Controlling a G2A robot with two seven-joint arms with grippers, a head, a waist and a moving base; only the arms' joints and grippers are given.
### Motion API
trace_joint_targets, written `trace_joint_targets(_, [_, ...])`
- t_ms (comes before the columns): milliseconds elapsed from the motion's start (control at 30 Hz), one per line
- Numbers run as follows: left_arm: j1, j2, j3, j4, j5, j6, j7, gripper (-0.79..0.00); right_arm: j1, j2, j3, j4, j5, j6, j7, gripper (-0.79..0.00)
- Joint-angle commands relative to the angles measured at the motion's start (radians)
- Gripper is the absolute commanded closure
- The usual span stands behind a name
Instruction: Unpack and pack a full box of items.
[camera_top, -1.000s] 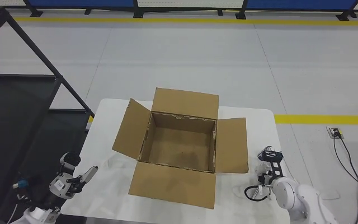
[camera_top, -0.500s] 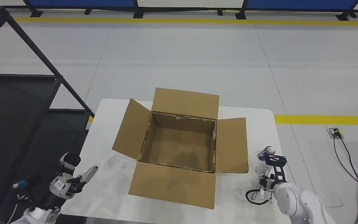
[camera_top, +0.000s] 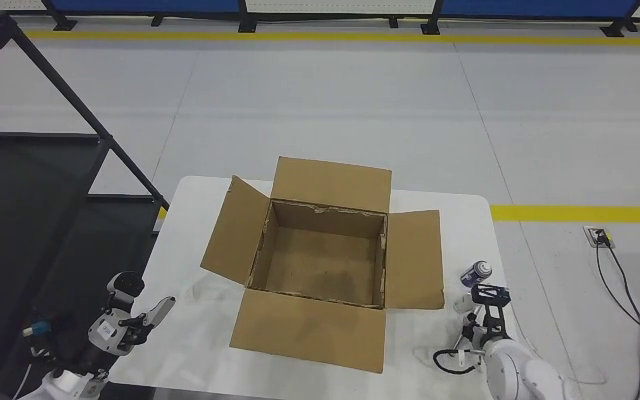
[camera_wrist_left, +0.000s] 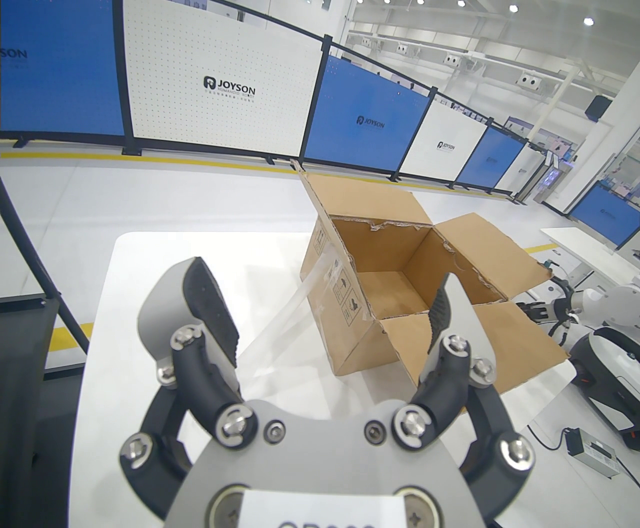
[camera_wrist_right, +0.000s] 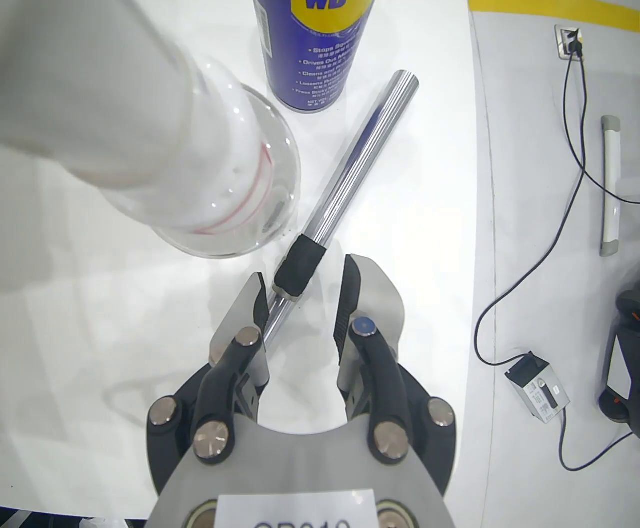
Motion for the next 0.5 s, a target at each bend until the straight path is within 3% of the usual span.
trace_joint_targets(0, [0.0, 0.0, 0.0, 0.0, 0.0, 0.0, 0.0, -0.785, -0.008, -0.003, 0.005, -0.015, 0.008, 0.018, -0.028, -0.357])
trace_joint_targets(467, [0.0, 0.0, 0.0, 0.0, 0.0, 0.0, 0.0, -0.785, -0.083, -0.017, 0.066, -0.048, 0.126, -0.017, -0.198, -0.376])
